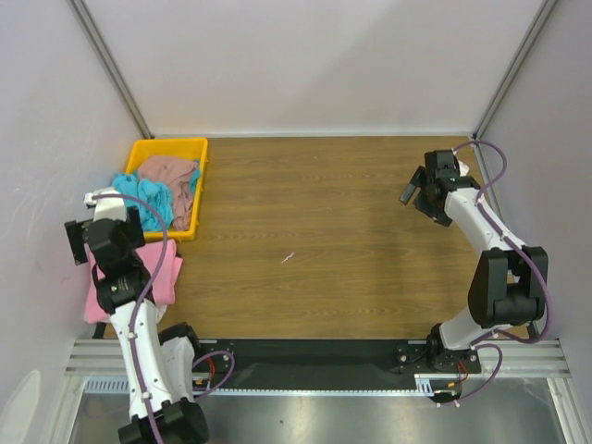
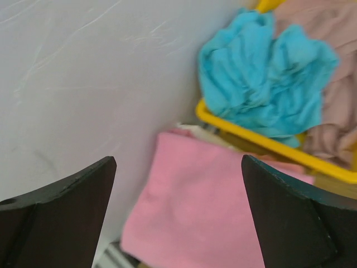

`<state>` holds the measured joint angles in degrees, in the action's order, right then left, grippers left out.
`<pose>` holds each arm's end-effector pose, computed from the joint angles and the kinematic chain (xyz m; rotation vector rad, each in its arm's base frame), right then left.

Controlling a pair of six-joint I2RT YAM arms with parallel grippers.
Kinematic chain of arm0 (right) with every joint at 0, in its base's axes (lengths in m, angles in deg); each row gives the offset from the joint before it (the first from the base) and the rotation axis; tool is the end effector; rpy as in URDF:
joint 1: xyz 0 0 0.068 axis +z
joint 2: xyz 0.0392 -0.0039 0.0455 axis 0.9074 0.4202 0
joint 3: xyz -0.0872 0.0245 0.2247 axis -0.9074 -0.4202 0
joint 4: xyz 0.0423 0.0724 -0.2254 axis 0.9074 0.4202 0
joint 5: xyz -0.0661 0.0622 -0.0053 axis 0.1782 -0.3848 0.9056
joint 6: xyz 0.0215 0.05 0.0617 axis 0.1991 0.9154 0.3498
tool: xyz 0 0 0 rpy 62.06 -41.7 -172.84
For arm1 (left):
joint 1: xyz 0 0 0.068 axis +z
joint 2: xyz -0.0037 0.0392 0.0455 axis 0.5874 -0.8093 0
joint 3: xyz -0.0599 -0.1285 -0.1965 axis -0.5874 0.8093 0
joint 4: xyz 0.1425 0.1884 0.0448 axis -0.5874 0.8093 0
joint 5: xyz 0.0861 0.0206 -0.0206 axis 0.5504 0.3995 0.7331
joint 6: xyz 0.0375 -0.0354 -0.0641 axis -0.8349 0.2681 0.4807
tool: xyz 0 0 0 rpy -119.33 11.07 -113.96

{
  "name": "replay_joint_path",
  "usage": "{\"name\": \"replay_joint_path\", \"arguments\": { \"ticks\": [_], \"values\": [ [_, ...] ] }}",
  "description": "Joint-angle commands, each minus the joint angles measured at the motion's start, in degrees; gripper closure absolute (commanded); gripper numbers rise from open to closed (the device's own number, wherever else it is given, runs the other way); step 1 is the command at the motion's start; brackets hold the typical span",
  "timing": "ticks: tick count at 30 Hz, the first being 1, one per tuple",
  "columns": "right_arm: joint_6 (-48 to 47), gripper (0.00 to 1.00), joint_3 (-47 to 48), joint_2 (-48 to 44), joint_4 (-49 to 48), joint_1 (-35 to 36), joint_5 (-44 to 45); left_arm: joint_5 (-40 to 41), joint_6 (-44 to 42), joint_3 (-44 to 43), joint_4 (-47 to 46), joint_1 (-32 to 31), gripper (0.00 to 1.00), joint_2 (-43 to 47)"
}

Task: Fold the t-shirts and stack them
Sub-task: Neatly place the folded tshirt to the corner

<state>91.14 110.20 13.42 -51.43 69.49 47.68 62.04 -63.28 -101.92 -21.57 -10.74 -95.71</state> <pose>0.3233 0.0081 0.2044 0.6783 2.4318 -0.0477 0.1668 0.1017 0.2884 -0.3155 1.8741 0.8087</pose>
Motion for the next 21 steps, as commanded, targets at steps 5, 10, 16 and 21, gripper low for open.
{"name": "replay_joint_path", "arguments": {
  "ticks": [5,10,16,21],
  "values": [
    [-1.4,0.0,2.0,-7.6,-1.7,0.0,-1.6,-12.0,16.7,-9.7,8.9,-4.9,0.0,-4.9],
    [-5.2,0.0,6.1,-14.0,-7.7,-1.5,-8.5,-20.9,18.8,-16.7,6.4,-8.0,0.0,-3.4],
    [-10.7,0.0,8.8,-24.2,-14.6,-2.1,-14.9,-23.9,25.3,-21.1,3.2,-14.5,0.0,-3.5],
    [-13.9,0.0,8.5,-32.7,-15.0,-2.1,-13.2,-21.6,25.3,-24.3,4.2,-23.1,0.0,-4.0]
  ]
}}
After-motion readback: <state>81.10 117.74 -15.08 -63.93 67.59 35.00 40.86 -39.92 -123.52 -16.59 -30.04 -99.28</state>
